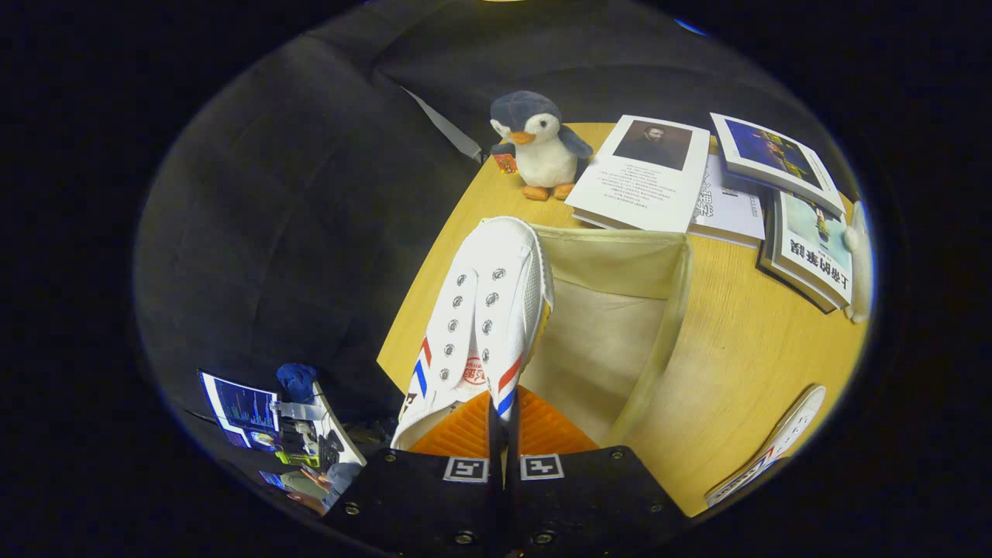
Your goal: Open the storage box then place both shoes into the box .Put the left shoe in first, then the right shoe, with the right side of both shoes facing outward in a uniform manner.
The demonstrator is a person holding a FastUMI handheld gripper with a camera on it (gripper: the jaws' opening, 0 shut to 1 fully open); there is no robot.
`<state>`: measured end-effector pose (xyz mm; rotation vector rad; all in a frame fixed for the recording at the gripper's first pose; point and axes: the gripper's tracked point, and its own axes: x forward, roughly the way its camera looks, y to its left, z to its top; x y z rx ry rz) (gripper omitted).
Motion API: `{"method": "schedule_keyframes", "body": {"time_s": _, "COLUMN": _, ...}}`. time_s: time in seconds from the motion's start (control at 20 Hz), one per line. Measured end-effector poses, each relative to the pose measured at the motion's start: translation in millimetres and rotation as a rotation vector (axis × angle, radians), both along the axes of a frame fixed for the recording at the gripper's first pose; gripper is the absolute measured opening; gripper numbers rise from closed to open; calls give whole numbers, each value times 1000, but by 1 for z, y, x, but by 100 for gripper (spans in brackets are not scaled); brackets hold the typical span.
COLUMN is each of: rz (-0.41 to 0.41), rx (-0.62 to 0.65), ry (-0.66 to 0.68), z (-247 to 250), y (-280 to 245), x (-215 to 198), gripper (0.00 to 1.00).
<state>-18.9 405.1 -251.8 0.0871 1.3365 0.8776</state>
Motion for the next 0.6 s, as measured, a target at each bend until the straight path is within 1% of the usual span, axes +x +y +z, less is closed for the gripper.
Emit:
{"method": "schedule_keyframes", "body": {"time_s": 0.1, "rz": 15, "rx": -38, "ry": -19, "z": -9, "y": 4, "x": 1, "gripper": 1}}
{"method": "schedule_keyframes", "body": {"time_s": 0.2, "rz": 10, "rx": -95, "ry": -42, "z": -19, "y": 2, "x": 4, "gripper": 1}}
{"method": "schedule_keyframes", "body": {"time_s": 0.25, "rz": 11, "rx": -103, "ry": -53, "z": -23, "y": 4, "x": 4, "gripper": 7}}
{"method": "schedule_keyframes", "body": {"time_s": 0.3, "rz": 11, "rx": -78, "ry": -51, "z": -17, "y": 7, "x": 4, "gripper": 25}}
{"method": "schedule_keyframes", "body": {"time_s": 0.35, "rz": 1, "rx": -59, "ry": -56, "z": -11, "y": 9, "x": 4, "gripper": 32}}
{"method": "schedule_keyframes", "body": {"time_s": 0.4, "rz": -9, "rx": -62, "ry": -71, "z": -9, "y": 10, "x": 7, "gripper": 50}}
{"method": "schedule_keyframes", "body": {"time_s": 0.45, "rz": -15, "rx": -64, "ry": -88, "z": -8, "y": 10, "x": 8, "gripper": 64}}
{"method": "schedule_keyframes", "body": {"time_s": 0.5, "rz": -19, "rx": -60, "ry": -96, "z": -1, "y": 8, "x": 12, "gripper": 93}}
{"method": "schedule_keyframes", "body": {"time_s": 0.6, "rz": -33, "rx": -42, "ry": -99, "z": 9, "y": 2, "x": 15, "gripper": 93}}
